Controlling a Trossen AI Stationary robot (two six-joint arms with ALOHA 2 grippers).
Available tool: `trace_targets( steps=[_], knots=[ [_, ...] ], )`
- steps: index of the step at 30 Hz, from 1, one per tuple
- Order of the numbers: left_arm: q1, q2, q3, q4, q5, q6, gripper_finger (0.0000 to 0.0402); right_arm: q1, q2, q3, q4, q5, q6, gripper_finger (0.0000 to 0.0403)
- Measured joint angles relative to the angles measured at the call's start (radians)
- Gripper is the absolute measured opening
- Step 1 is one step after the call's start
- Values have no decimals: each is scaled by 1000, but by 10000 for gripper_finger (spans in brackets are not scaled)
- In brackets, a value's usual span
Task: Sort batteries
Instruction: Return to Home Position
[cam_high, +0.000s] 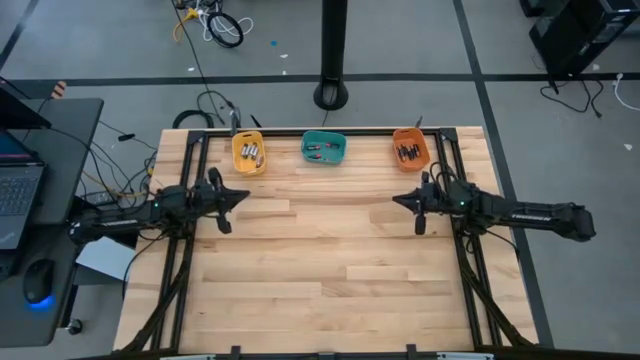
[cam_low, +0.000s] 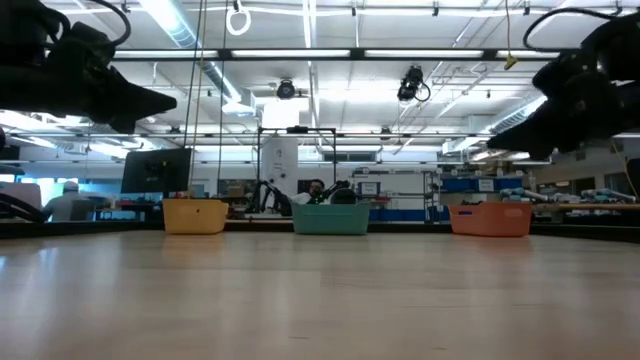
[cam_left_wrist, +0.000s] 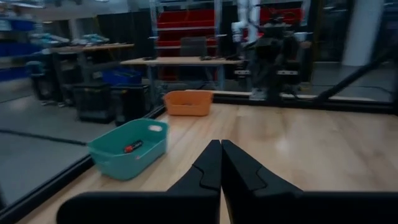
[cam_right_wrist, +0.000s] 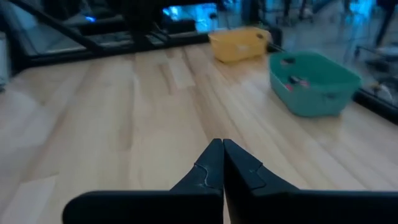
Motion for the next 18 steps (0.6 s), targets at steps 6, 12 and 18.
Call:
trace_targets(
  steps=[6,12,18],
  knots=[
    [0,-14,0,-9,33,6,12,18,-130,6,-15,13,-60,4],
    [0,-14,0,-9,21,-3,12,18,-151,15,-41,-6,-30,4],
    [0,-10,0,-9,13,-46,12,10,-67,50,-140,70,47,8]
  ],
)
